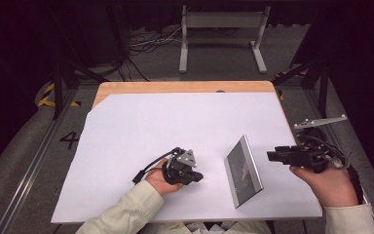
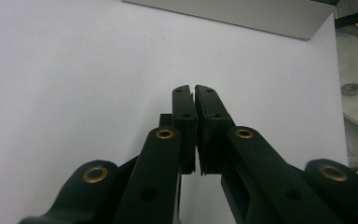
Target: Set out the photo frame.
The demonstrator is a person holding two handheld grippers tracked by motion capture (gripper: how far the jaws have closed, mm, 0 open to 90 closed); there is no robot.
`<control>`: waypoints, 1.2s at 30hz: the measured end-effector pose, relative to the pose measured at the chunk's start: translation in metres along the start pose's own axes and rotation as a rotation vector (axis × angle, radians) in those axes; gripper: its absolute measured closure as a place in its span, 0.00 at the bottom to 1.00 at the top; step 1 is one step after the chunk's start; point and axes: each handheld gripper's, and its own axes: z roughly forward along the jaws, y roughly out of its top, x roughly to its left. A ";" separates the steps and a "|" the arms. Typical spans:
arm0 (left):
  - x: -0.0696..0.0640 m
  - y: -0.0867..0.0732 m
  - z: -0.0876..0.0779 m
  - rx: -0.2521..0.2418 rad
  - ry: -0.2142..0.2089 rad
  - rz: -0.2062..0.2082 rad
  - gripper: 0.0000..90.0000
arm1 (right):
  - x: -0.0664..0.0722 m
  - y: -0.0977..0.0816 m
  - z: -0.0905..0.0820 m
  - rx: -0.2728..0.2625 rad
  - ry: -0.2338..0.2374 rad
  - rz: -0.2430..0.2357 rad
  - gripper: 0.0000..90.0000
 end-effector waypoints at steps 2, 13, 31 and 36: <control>0.000 0.000 0.000 0.001 0.000 -0.001 0.97 | 0.000 0.001 0.000 0.005 0.008 0.014 0.64; 0.002 -0.001 -0.003 -0.016 0.004 -0.013 0.96 | 0.009 0.005 0.011 0.050 0.040 0.054 0.63; 0.002 -0.001 -0.004 -0.015 0.007 -0.022 0.96 | 0.020 0.011 0.019 0.066 0.076 0.056 0.58; 0.003 -0.001 -0.004 -0.018 0.009 -0.019 0.96 | 0.024 0.010 0.023 0.072 0.086 0.049 0.57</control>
